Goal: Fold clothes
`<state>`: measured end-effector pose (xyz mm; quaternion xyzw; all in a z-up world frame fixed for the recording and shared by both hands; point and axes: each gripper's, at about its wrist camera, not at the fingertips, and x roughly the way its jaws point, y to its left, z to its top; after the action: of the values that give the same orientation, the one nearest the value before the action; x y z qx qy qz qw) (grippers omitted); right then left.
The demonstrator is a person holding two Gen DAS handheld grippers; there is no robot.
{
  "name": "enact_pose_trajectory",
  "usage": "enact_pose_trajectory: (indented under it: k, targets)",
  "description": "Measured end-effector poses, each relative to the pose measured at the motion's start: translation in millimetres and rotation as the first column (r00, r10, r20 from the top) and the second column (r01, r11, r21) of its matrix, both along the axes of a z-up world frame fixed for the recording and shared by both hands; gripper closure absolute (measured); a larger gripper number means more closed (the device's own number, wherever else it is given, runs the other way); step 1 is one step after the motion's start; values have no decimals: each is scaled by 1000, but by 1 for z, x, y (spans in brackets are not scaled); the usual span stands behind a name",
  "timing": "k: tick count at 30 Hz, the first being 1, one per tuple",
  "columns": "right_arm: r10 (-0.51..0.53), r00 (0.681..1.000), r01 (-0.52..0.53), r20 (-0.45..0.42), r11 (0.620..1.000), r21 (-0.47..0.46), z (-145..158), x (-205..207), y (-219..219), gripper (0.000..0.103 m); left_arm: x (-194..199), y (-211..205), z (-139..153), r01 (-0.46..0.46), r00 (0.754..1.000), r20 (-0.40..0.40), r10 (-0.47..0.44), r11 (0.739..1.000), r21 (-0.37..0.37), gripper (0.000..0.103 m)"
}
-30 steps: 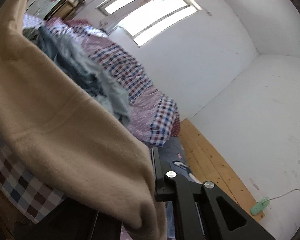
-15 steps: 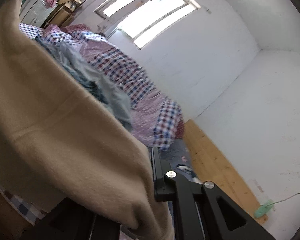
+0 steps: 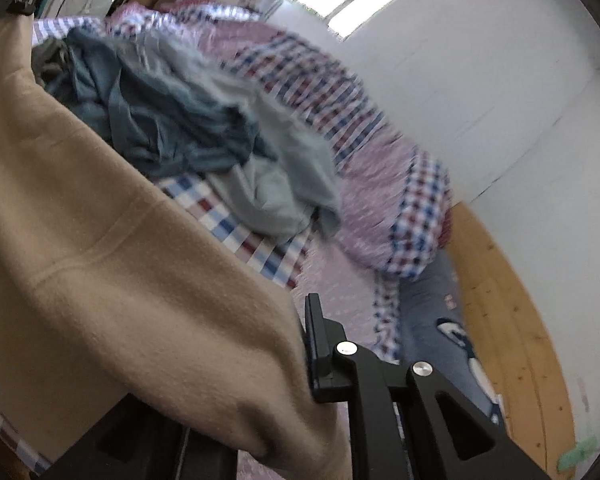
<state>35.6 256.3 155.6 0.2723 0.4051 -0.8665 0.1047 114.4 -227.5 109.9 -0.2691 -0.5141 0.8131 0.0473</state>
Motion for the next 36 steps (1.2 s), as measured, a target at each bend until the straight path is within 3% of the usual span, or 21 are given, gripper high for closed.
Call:
enact_pose_trajectory:
  k: [6, 10, 12, 13, 15, 16, 17, 20, 24, 26, 31, 33, 36]
  targets:
    - [-6, 985, 5, 171, 1000, 4, -42, -60, -9, 87, -57, -9, -32, 1, 992, 123, 0, 1000, -11, 97]
    - [-48, 960, 50, 277, 999, 0, -60, -100, -11, 54, -86, -16, -56, 3, 976, 219, 0, 1000, -11, 96]
    - [-75, 945, 87, 318, 996, -26, -57, -119, -6, 46, -92, -21, -60, -12, 970, 243, 18, 1000, -26, 94]
    - [-87, 937, 107, 338, 993, -41, -55, -128, -3, 38, -91, -25, -57, -31, 972, 230, 41, 998, -47, 91]
    - [-111, 919, 147, 377, 987, -68, -51, -146, 3, 31, -82, -34, -44, -94, 981, 163, 108, 992, -89, 71]
    - [-128, 918, 173, 376, 981, -86, -45, -152, 7, 28, -73, -41, -36, -140, 982, 114, 151, 985, -99, 50]
    - [-148, 918, 200, 369, 974, -106, -39, -157, 11, 26, -64, -45, -30, -178, 980, 75, 186, 979, -102, 36]
    - [-231, 919, 281, 321, 952, -121, -23, -170, 22, 25, -40, -56, -15, -270, 963, -27, 269, 957, -109, 26]
    - [-363, 912, 371, 191, 929, -9, -12, -175, 34, 25, -25, -47, -16, -240, 970, -10, 242, 956, -169, 26]
    - [-376, 901, 394, 218, 918, -45, -9, -170, 45, 25, -16, -39, -19, -227, 973, 0, 231, 952, -207, 26]
    - [-284, 898, 370, 336, 901, -228, -10, -135, 53, 25, 11, -18, -34, -183, 980, 25, 195, 950, -252, 26]
    - [-164, 917, 286, 365, 906, -312, -13, -112, 32, 25, 17, -11, -43, -168, 983, 33, 182, 955, -245, 26]
    - [6, 938, 121, 348, 931, -344, -19, -81, -17, 25, 21, 0, -57, -131, 987, 61, 150, 963, -237, 26]
